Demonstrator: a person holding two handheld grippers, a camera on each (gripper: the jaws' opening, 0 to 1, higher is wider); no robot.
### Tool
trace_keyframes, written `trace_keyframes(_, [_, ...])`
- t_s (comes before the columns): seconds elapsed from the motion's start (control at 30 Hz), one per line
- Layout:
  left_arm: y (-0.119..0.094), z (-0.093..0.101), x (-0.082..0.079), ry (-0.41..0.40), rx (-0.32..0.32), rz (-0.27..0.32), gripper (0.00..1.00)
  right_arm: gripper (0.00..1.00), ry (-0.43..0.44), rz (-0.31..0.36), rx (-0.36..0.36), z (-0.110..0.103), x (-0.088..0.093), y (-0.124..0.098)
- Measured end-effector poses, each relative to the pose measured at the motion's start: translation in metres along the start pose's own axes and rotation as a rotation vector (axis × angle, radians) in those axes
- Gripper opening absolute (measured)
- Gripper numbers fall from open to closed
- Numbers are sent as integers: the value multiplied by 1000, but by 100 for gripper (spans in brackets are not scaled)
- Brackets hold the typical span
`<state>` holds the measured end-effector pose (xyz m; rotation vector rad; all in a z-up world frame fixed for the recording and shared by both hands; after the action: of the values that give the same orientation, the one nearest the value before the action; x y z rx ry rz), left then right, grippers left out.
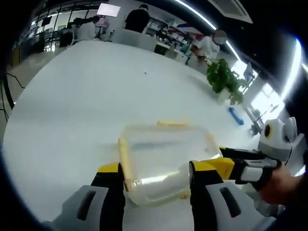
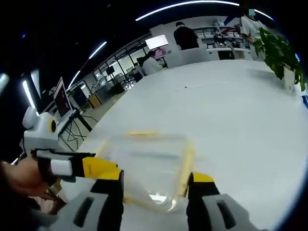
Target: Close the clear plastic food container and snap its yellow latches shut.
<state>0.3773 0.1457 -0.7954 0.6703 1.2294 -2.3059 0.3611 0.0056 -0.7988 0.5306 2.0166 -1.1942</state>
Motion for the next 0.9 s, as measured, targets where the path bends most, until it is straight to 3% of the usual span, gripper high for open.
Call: trace_keyframes(0.9, [45, -28, -70, -26, -16, 24, 52, 51, -20, -10, -20, 26, -60, 65])
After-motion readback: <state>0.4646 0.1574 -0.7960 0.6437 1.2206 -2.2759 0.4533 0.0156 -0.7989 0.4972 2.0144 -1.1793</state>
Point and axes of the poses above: the point that each gripper's makers call its tool centre point, and the gripper's own axes: y roughly forward along the fingers, z roughly to its right, x roughly out of its underside, the point moved 5 cm from there along -y, roughly backward along the fingers, and after that the axes turned 6 degrees about -y, right-handed, at the moved point
